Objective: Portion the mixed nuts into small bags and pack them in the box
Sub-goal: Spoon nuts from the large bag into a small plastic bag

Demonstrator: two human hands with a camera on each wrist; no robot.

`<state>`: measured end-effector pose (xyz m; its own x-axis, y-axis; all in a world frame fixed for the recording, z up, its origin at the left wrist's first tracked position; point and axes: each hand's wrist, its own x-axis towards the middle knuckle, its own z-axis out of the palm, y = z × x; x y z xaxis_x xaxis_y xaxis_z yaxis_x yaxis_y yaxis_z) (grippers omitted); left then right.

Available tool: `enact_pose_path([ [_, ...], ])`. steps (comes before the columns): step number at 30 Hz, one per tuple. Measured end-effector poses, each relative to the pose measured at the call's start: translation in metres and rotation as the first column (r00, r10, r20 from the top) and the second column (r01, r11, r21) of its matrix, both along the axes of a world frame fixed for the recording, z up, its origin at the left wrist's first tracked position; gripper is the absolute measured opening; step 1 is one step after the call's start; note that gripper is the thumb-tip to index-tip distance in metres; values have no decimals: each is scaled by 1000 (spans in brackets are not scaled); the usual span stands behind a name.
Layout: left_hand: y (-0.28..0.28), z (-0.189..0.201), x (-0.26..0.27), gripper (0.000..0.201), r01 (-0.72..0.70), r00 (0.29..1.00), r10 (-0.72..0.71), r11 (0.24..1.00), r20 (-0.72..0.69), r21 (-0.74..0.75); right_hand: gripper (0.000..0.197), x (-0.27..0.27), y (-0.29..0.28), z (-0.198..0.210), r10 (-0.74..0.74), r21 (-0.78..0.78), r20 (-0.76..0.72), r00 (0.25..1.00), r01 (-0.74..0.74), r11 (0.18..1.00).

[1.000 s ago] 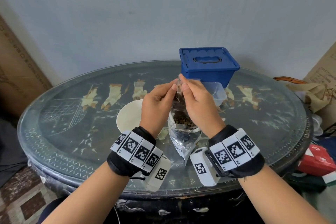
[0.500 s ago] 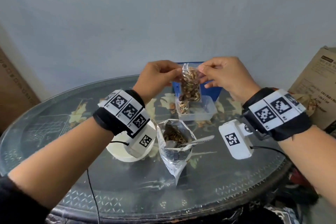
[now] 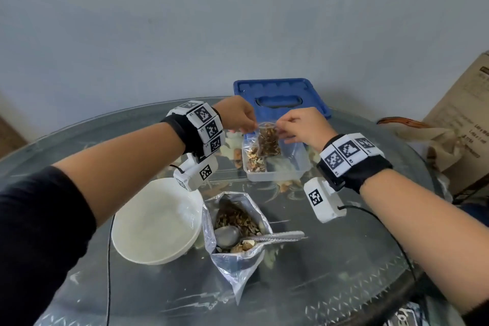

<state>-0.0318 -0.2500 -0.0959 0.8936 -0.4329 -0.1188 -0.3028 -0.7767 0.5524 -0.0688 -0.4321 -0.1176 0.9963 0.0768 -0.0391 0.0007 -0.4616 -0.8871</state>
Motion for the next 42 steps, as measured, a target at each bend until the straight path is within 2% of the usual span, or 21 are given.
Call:
enact_pose_path([
  [5, -5, -42, 25, 10, 62, 997, -51, 974, -58, 217, 10, 21, 6, -57, -38, -58, -75, 996, 34, 998],
  [11, -8, -76, 37, 11, 97, 994, -71, 925, -82, 367, 15, 31, 14, -98, -37, -166, -109, 993, 19, 986],
  [16, -5, -90, 38, 15, 97, 991, -55, 922, -122, 376, 14, 33, 16, -111, -48, -205, -104, 993, 26, 978],
  [20, -4, -86, 31, 22, 93, 992, -56, 926, -111, 365, 9, 28, 16, -105, -38, -253, -94, 995, 13, 967],
  [24, 3, -72, 21, 35, 66, 996, -42, 924, -72, 376, 35, 13, 16, -88, 5, -379, 1, 1000, -4, 925],
  [27, 17, -61, 9, 35, 49, 998, -32, 944, -57, 327, 37, -4, 13, -77, 82, -459, 72, 994, -40, 888],
  [32, 53, -46, -28, 29, 10, 1000, -6, 967, -17, 255, 36, -38, 4, -70, 121, -514, 86, 989, -60, 856],
  [37, 93, -51, -69, 25, -58, 998, 59, 955, 6, 290, 31, -70, -4, -88, 125, -526, 56, 991, -77, 847],
  [42, 112, -64, -111, 26, -59, 992, 97, 917, -75, 395, 37, -87, -8, -126, 188, -620, -37, 981, -170, 766],
])
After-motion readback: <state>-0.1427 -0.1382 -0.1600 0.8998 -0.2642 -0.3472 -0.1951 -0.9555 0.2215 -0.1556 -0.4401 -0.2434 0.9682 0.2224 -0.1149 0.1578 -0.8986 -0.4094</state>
